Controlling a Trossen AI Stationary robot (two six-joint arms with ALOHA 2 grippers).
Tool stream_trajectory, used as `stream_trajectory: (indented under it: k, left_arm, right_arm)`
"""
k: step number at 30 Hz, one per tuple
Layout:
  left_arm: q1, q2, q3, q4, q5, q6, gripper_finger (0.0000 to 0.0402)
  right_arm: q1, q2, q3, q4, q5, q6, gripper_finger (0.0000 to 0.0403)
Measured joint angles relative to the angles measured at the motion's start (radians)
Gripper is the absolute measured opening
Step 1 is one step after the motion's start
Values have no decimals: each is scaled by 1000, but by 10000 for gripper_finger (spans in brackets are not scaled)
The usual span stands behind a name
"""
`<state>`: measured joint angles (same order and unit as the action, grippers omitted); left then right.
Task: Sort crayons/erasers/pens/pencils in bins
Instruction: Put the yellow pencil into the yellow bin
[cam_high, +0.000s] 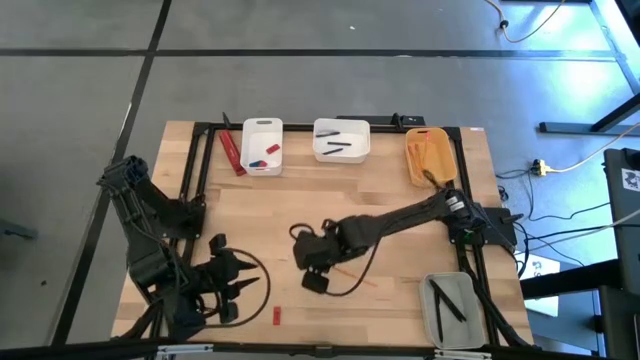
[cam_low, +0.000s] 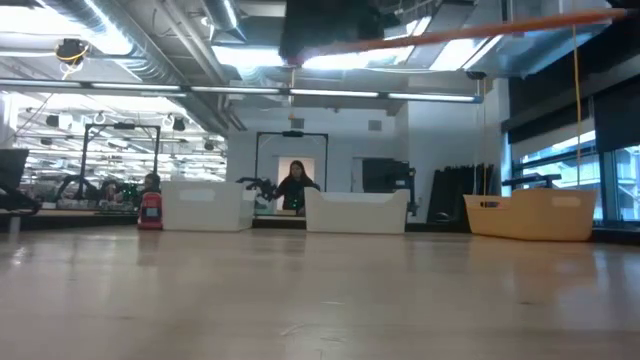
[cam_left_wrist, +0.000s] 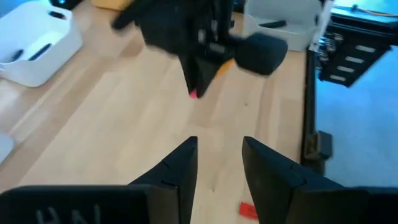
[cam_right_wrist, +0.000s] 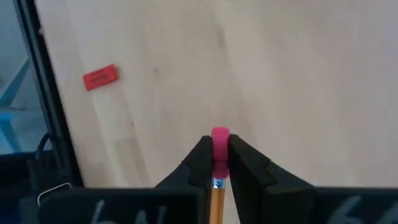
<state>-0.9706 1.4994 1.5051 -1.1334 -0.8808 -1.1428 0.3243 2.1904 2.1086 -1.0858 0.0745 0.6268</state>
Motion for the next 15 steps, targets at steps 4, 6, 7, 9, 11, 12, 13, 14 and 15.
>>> stream_trajectory:
  k: [4, 6, 7, 9, 11, 12, 13, 14, 15]
  left_arm:
    - [48, 0, 0, -2, 1, 1, 119]
    - [74, 0, 0, -2, 1, 20, 119]
    - [87, 0, 0, -2, 1, 35, 119]
    - [116, 0, 0, -2, 1, 60, 119]
    - [148, 0, 0, -1, 3, 79, 119]
    - [164, 0, 0, -2, 3, 83, 119]
    - [181, 0, 0, -1, 3, 93, 119]
    - [197, 0, 0, -1, 3, 104, 119]
    - [213, 0, 0, 0, 3, 113, 119]
  right_arm:
    - [-23, -71, 0, -82, 81, -7, 41]
    - [-36, -103, 0, -136, 128, -7, 41]
    - [-42, -119, 0, -165, 153, -7, 41]
    - [-55, -150, 0, -208, 200, -8, 42]
    - [-68, -179, 0, -249, 234, -12, 42]
    - [-75, -191, 0, -268, 248, -19, 42]
    - [-83, -204, 0, -282, 262, -29, 42]
    - [-91, -215, 0, -297, 276, -33, 42]
    - [-100, -225, 0, -312, 292, -36, 42]
